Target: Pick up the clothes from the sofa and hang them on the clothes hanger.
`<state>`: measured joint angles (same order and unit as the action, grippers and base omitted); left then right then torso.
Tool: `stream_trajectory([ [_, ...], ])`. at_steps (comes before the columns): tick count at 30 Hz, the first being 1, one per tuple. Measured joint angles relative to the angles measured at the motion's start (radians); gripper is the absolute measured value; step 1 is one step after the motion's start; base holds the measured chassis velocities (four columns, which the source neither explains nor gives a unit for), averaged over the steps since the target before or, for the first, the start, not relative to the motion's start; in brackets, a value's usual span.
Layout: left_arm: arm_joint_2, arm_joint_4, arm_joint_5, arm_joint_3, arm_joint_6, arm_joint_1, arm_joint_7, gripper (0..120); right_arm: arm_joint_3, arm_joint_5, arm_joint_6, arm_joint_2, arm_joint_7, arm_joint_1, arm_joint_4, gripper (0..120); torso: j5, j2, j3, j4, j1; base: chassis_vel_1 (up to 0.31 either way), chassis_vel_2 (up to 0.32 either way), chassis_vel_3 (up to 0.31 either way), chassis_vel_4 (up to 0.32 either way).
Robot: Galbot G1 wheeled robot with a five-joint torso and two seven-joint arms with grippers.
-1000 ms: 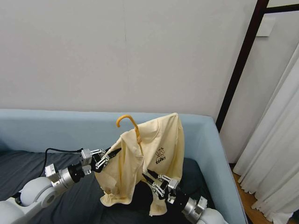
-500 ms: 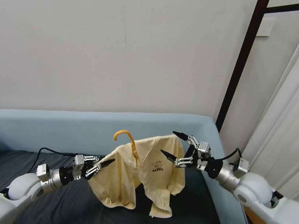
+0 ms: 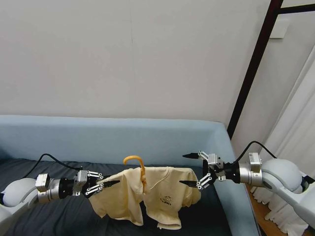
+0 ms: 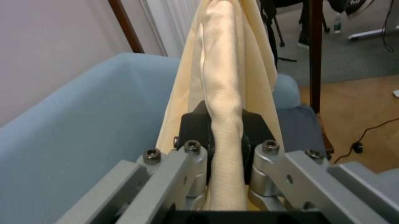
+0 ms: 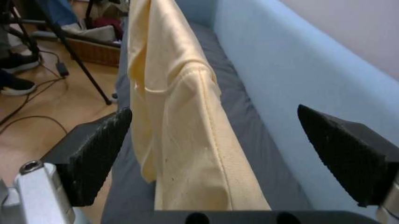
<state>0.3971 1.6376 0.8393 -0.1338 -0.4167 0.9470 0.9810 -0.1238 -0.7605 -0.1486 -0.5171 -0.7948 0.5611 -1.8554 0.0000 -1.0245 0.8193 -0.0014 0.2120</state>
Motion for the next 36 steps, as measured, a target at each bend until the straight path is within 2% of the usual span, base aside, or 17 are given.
stream_trajectory([
  [6,0.006,0.027,-0.012,0.010,0.005,0.001,-0.009,7,-0.086,-0.030,-0.018,-0.041,-0.046,-0.065,0.070,100,0.0000,0.000,0.000,0.0000,0.000,0.000,0.000,0.000,0.000],
  [10,0.009,0.038,-0.014,0.011,0.010,0.002,-0.014,7,-0.113,-0.021,-0.027,-0.063,-0.101,-0.102,0.108,94,-0.0001,0.000,0.000,-0.0001,0.000,0.000,0.000,0.000,0.000],
  [12,0.009,0.039,-0.018,0.011,0.012,0.003,-0.016,7,-0.124,-0.013,-0.041,-0.077,-0.157,-0.130,0.129,82,0.0000,0.000,0.000,-0.0001,0.000,0.000,0.000,0.000,0.000],
  [13,0.009,0.039,-0.018,0.011,0.012,0.003,-0.016,7,-0.124,-0.013,-0.041,-0.077,-0.157,-0.130,0.129,82,0.0000,0.000,0.000,-0.0001,0.000,0.000,0.000,0.000,0.000],
  [17,0.011,0.038,-0.023,0.010,0.011,0.008,-0.017,7,-0.136,0.000,-0.060,-0.088,-0.228,-0.170,0.146,64,-0.0002,0.000,0.000,0.0000,0.000,0.000,0.000,0.000,0.000],
  [18,0.011,0.038,-0.023,0.010,0.011,0.008,-0.017,7,-0.136,0.000,-0.060,-0.088,-0.228,-0.170,0.146,64,-0.0002,0.000,0.000,0.0000,0.000,0.000,0.000,0.000,0.000],
  [21,0.013,0.041,-0.024,0.009,0.011,0.007,-0.018,7,-0.142,0.030,-0.069,-0.098,-0.280,-0.189,0.160,49,-0.0002,0.000,0.000,-0.0001,0.000,0.000,0.000,0.000,0.000],
  [23,0.013,0.044,-0.024,0.009,0.011,0.007,-0.018,7,-0.144,0.038,-0.071,-0.102,-0.289,-0.193,0.163,46,-0.0001,0.000,0.000,-0.0001,0.000,0.000,0.000,0.000,0.000],
  [27,0.016,0.059,-0.029,0.009,0.018,0.009,-0.019,7,-0.155,0.052,-0.072,-0.115,-0.297,-0.205,0.167,26,-0.0001,0.000,0.000,-0.0002,0.000,0.000,0.000,0.000,0.000],
  [28,0.016,0.059,-0.029,0.009,0.018,0.009,-0.019,7,-0.155,0.052,-0.072,-0.115,-0.297,-0.205,0.167,26,-0.0001,0.000,0.000,-0.0002,0.000,0.000,0.000,0.000,0.000],
  [31,0.019,0.065,-0.034,0.009,0.022,0.011,-0.020,7,-0.166,0.055,-0.072,-0.125,-0.298,-0.223,0.170,13,-0.0001,0.000,0.000,-0.0001,0.000,0.000,0.000,0.000,0.000],
  [36,0.019,0.062,-0.037,0.009,0.025,0.011,-0.023,7,-0.181,0.051,-0.072,-0.136,-0.299,-0.248,0.175,7,-0.0001,0.000,0.000,-0.0001,0.000,0.000,0.000,0.000,0.000],
])
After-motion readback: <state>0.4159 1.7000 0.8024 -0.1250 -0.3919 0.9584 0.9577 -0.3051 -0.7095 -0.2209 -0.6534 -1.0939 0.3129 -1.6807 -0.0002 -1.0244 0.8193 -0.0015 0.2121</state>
